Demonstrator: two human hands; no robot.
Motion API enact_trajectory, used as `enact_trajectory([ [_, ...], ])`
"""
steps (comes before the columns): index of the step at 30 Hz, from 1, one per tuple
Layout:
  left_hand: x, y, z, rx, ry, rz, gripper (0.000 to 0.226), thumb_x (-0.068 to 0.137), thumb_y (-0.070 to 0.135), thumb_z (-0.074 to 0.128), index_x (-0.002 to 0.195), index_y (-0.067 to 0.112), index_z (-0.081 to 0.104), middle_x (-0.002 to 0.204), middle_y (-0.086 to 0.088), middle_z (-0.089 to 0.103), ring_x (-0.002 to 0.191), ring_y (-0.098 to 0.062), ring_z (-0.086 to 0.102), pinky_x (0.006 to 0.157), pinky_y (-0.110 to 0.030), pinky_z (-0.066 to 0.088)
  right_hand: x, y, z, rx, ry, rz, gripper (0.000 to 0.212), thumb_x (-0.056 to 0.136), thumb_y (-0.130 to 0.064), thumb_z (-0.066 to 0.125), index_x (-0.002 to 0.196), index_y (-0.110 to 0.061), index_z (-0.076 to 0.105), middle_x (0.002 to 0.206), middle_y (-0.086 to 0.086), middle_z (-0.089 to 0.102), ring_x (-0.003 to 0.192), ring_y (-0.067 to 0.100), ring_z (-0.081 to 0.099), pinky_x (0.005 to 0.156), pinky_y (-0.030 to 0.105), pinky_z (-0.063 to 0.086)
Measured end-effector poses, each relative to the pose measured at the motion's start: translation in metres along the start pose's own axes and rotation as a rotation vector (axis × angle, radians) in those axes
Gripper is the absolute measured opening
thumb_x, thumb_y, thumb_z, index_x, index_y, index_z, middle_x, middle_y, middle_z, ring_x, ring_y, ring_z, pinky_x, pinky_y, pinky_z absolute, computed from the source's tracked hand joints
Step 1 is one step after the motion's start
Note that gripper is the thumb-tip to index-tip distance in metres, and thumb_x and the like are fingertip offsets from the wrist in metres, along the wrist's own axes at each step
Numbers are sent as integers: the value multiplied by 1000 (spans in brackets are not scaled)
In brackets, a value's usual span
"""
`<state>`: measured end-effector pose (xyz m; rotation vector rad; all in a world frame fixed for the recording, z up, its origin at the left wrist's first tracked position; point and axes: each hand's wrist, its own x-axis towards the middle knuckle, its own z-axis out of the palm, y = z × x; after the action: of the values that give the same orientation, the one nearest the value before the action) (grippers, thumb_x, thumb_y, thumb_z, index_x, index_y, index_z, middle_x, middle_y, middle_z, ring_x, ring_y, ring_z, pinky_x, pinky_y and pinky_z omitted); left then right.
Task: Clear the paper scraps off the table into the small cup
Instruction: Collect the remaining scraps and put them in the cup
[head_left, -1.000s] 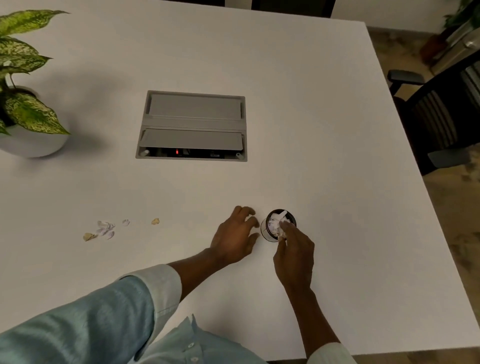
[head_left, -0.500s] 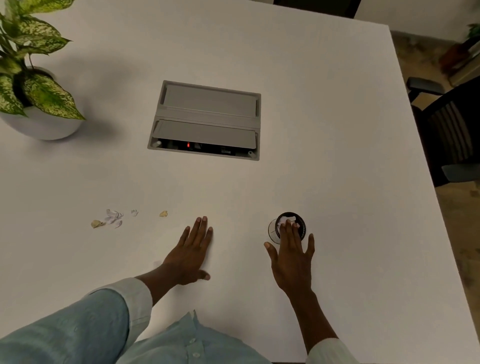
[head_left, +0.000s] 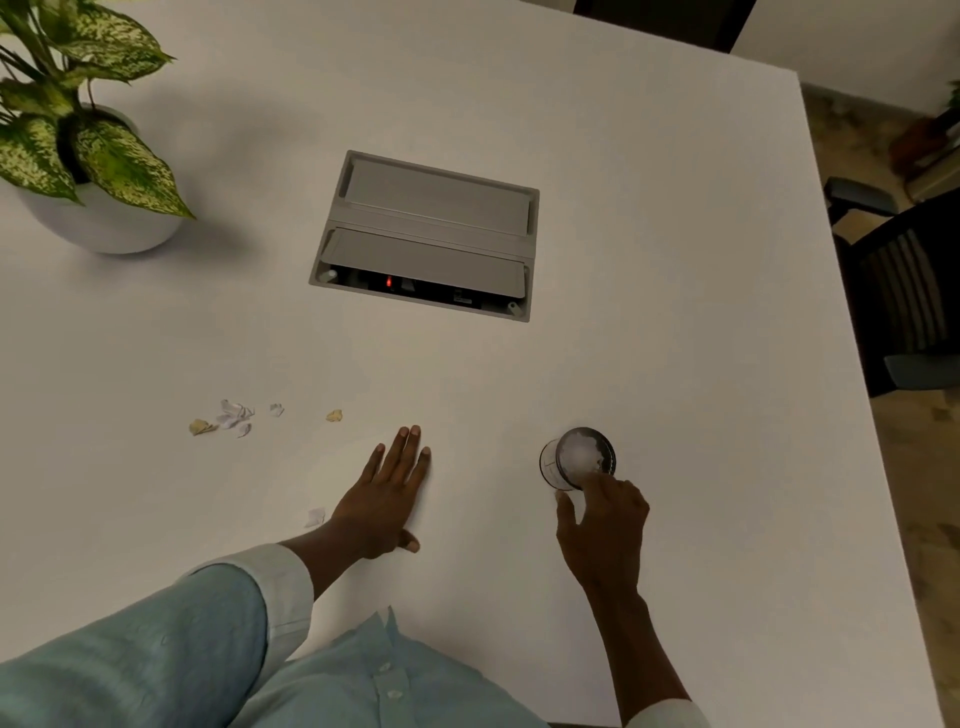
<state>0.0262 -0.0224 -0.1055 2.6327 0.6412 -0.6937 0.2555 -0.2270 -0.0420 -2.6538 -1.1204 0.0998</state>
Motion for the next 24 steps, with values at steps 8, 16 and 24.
enact_trajectory([
  [8,-1,2,-1,18,7,-10,138,78,67,74,158,6,-21,159,-21,-41,149,-37,-37,127,-53,-7,-1,-3,15,-24,-63,-18,41,93,-30,60,127,-7,62,121,11,69,123,32,56,117,50,33],
  [16,-23,-28,13,-91,117,34,97,96,46,64,163,10,3,169,-10,-22,156,-26,-23,130,-43,2,-7,-44,5,64,140,-66,22,87,-17,65,107,-9,70,117,12,67,115,33,61,90,45,51],
  [24,-103,-61,49,-197,277,-335,82,73,41,88,141,11,52,150,-17,50,134,-37,52,102,-46,52,-13,-129,42,175,-254,-284,15,85,-18,72,98,-24,68,105,-11,58,101,10,60,59,25,52],
])
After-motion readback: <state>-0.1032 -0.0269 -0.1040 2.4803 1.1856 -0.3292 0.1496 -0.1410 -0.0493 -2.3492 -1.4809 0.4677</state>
